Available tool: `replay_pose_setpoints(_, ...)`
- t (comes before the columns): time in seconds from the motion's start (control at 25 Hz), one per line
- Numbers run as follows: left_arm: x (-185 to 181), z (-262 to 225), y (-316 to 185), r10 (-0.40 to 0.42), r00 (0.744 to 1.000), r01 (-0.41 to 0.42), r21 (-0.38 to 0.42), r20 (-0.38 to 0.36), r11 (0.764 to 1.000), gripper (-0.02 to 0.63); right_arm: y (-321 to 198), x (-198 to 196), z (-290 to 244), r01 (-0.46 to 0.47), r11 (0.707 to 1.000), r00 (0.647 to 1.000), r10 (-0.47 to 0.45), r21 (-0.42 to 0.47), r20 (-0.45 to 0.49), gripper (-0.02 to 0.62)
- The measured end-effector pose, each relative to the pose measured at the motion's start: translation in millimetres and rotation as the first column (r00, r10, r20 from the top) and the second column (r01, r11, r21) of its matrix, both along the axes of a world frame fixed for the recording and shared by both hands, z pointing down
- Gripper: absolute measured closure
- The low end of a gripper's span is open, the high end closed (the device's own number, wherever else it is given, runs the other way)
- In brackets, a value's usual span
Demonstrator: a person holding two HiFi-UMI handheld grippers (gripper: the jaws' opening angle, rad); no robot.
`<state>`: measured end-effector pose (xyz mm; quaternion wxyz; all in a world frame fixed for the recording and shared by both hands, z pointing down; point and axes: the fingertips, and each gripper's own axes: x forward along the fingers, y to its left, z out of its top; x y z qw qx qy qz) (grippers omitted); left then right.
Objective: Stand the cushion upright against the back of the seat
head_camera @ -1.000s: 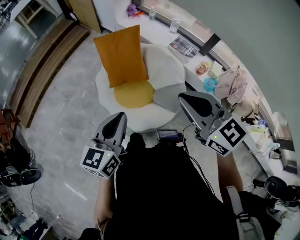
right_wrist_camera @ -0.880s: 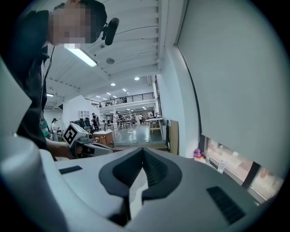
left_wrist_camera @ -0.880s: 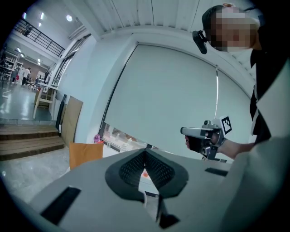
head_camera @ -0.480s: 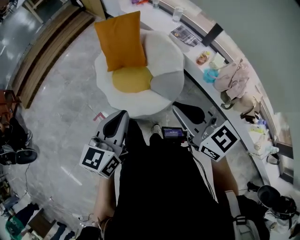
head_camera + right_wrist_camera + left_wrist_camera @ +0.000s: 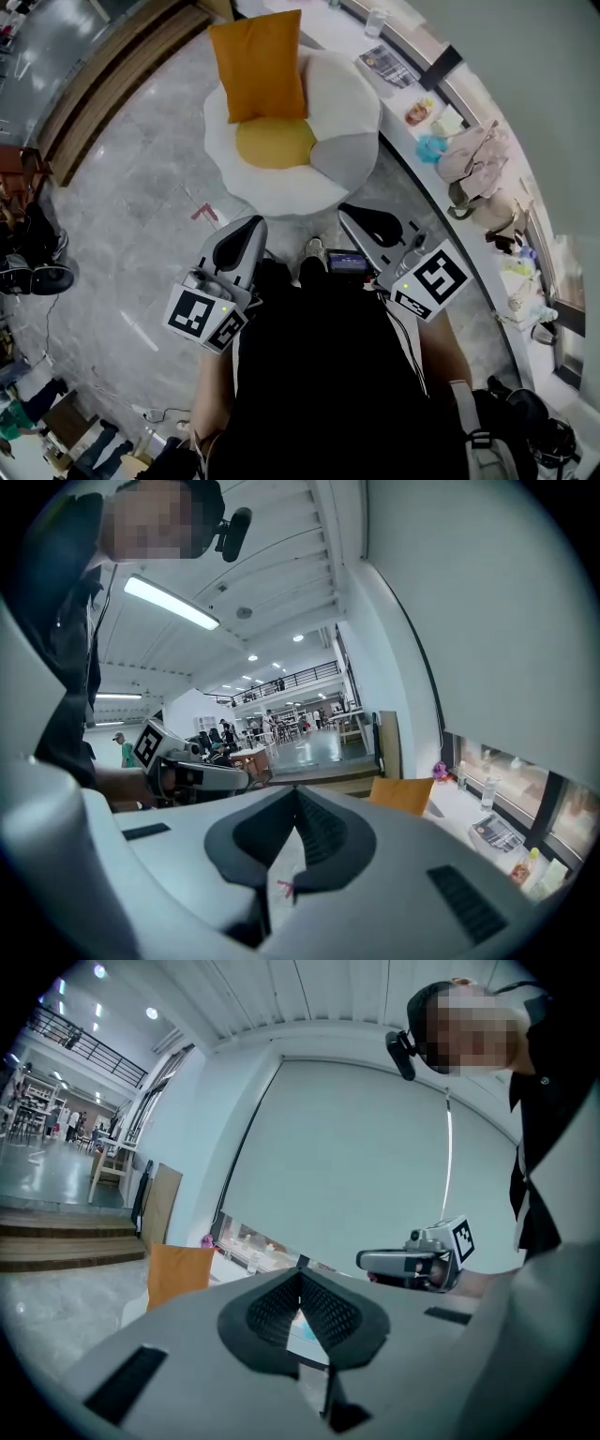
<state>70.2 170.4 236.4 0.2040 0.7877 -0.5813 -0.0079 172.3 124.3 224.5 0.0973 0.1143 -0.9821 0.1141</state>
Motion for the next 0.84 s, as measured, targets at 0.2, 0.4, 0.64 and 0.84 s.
replay_pose_setpoints(0.2, -3, -2, 10, 0.012, 1.000, -0.012, 0.000, 0.017, 1.000, 0.594, 10, -6, 1, 0.000, 1.000, 1.000, 0.000, -0.017, 0.024, 0.578)
replay_pose_setpoints(0.4, -6, 2, 16, 0.020, 1.000, -0.020, -0.006, 0.003, 1.000, 0.594, 15, -5, 10, -0.014, 1.000, 1.000, 0.015, -0.024, 0.009, 0.578)
replay_pose_setpoints(0.64, -6, 2, 19, 0.027, 1.000, -0.027, 0.003, -0.001, 1.000, 0.592, 20, -2, 7, -0.029, 1.000, 1.000, 0.029, 0.002, -0.006, 0.578)
replay_pose_setpoints(0.84, -8, 2, 25, 0.025, 1.000, -0.025, 0.016, -0.005, 1.000, 0.594, 22, -1, 7, -0.038, 0.999, 0.999, 0.038, 0.012, -0.009, 0.577)
